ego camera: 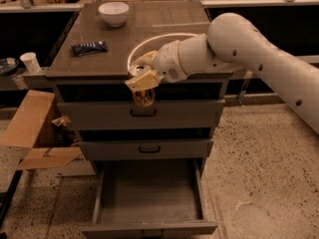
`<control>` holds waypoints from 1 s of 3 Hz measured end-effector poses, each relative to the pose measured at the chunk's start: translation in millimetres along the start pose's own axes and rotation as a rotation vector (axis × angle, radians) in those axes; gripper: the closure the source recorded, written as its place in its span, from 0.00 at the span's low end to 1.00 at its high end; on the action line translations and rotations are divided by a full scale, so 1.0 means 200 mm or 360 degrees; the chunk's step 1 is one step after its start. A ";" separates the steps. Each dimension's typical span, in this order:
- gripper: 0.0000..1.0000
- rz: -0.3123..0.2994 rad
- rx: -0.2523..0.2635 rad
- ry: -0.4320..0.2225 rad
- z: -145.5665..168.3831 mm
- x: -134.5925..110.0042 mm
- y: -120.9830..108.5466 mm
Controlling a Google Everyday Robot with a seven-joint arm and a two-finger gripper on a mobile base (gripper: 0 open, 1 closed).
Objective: Place orange can into bottom drawer
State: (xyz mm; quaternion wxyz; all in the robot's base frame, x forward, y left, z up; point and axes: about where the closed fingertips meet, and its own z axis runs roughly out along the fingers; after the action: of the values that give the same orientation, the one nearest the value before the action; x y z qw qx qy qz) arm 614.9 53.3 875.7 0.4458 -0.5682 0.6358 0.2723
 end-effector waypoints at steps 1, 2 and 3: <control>1.00 0.0000 0.0000 0.0000 0.00 0.00 0.00; 1.00 0.0016 0.0037 0.0043 0.00 0.13 0.05; 1.00 0.0066 0.0109 0.0061 -0.03 0.32 0.15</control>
Offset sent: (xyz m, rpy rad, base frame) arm -0.0254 -0.0334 -0.0705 -0.0656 0.0068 -0.0928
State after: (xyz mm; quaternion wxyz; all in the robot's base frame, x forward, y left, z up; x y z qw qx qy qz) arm 586.4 23.4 816.6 0.4470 -0.5445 0.6648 0.2485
